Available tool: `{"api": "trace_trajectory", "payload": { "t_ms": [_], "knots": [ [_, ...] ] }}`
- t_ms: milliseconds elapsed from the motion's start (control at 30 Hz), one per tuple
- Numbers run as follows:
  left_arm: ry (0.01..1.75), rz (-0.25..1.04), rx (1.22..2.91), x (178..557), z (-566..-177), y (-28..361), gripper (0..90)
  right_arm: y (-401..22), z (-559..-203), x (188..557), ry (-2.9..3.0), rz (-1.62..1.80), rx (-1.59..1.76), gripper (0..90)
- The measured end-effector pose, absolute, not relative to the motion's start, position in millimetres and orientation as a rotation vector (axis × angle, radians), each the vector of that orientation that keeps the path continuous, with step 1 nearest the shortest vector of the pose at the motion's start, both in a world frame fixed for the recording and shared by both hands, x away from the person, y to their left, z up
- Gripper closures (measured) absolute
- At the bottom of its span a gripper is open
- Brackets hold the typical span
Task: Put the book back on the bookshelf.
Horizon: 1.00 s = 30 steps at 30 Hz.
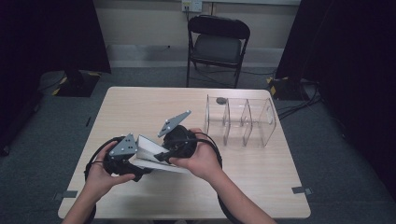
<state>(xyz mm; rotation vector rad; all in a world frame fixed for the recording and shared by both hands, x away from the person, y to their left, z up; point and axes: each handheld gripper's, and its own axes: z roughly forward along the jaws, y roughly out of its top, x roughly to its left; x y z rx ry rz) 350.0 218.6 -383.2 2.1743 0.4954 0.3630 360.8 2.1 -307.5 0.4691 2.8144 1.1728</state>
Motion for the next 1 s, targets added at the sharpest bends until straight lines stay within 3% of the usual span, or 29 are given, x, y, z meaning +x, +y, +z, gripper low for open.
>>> {"api": "trace_trajectory", "payload": {
  "t_ms": [133,333,500,667,800,1000],
  "knots": [
    [0.478,0.336,2.151,351.2,-383.5,218.8,9.3,1.0,-307.9,361.5,2.807,1.181,0.472,72.5],
    [0.407,0.317,2.156,350.3,-380.5,217.1,31.3,-0.3,-307.8,361.8,2.807,1.184,0.46,70.4],
    [0.369,0.307,2.146,348.8,-383.6,216.5,41.2,-5.8,-310.1,363.5,2.817,1.204,0.46,67.7],
    [0.34,0.329,2.172,347.7,-381.1,212.5,45.3,-11.6,-311.8,365.4,2.815,1.217,0.455,64.0],
    [0.32,0.344,2.19,346.2,-379.8,211.4,46.8,-16.0,-315.2,365.2,2.77,1.229,0.447,51.6],
    [0.32,0.343,2.172,347.8,-378.1,210.0,48.2,-21.0,-313.8,366.6,2.731,1.24,0.453,48.3]
  ]
}}
